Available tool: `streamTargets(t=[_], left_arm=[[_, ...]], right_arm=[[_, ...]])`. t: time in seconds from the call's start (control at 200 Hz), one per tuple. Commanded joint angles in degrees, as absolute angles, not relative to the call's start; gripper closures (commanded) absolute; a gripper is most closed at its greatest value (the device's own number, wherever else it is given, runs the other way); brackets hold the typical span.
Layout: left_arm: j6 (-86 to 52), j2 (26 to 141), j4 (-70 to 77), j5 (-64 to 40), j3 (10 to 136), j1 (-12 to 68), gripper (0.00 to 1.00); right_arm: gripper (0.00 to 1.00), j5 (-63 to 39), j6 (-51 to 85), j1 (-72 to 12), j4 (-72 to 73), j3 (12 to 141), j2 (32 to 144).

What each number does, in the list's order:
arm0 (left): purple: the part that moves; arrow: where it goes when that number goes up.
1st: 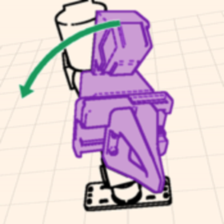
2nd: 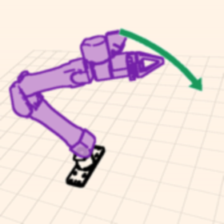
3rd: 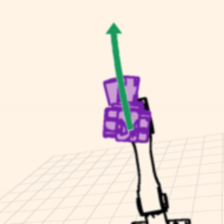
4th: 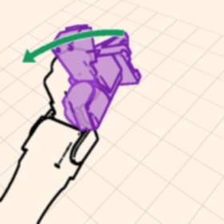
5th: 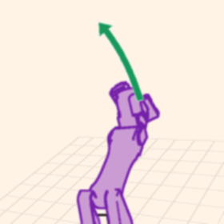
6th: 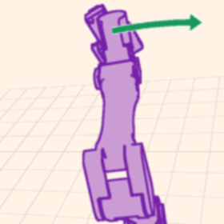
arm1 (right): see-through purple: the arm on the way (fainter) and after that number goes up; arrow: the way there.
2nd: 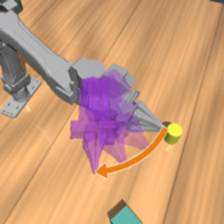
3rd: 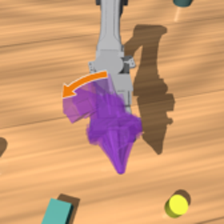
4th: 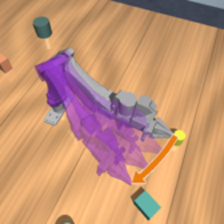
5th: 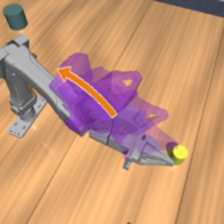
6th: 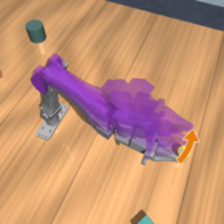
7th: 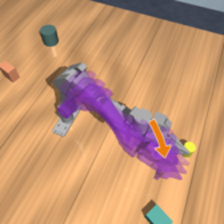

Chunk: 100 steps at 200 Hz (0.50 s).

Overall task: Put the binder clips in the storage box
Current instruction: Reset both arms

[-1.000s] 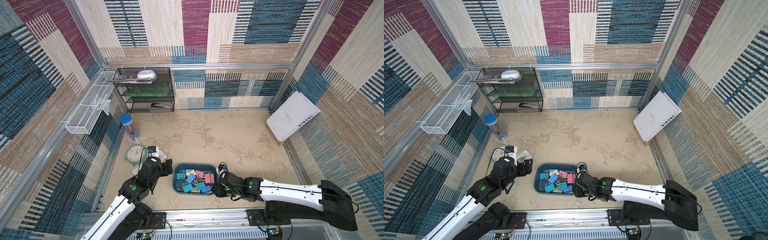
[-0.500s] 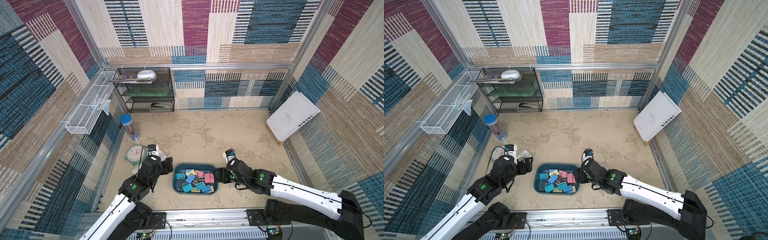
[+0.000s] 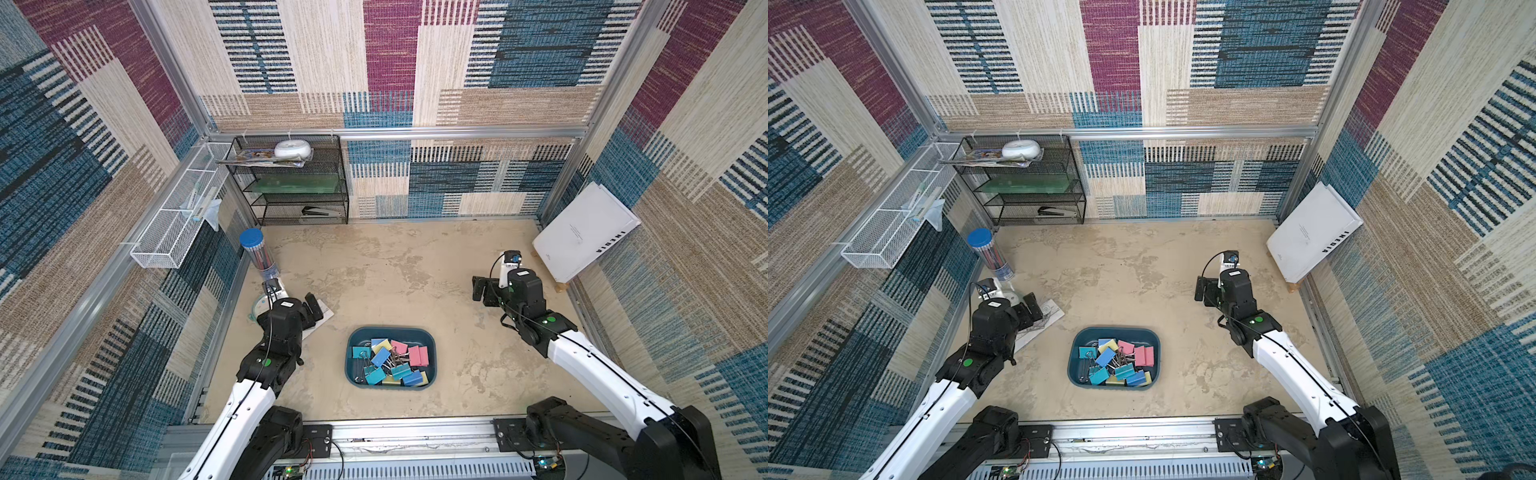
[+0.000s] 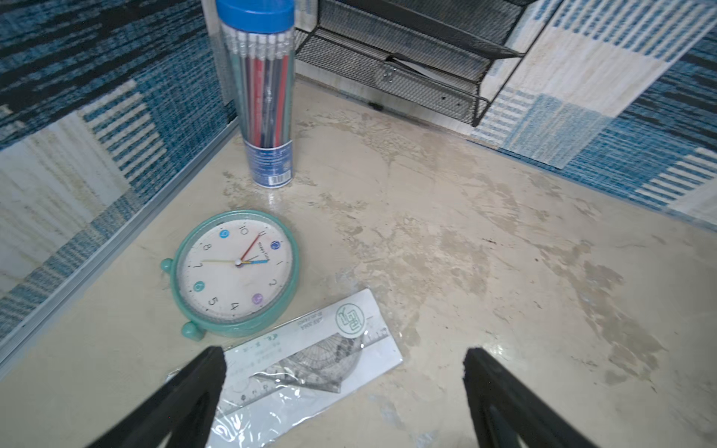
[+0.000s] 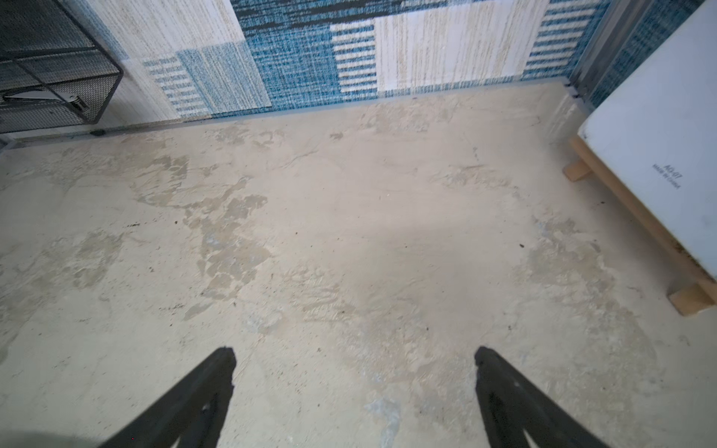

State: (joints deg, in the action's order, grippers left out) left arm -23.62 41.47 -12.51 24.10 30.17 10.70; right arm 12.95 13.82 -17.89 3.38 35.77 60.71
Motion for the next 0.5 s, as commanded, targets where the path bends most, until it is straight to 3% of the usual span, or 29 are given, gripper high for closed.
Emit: streamTargets(t=[0.0,0.22,0.496], left_arm=[[-21.10,40.70,-1.54,25.63,25.85,6.70,0.00],[-11.91,48.68,14.90,25.28,20.24,2.83,0.00],[-1.56,73.48,42.98,19.56,17.67,1.85,0.00]], right_arm=[[0.00,12.85,6.05,-14.20,24.75,29.80,61.14],[0.00,12.87,2.80,-4.63,44.56,19.65,66.80],[0.00,6.49,-0.36,-1.27,62.41,13.38,76.83]])
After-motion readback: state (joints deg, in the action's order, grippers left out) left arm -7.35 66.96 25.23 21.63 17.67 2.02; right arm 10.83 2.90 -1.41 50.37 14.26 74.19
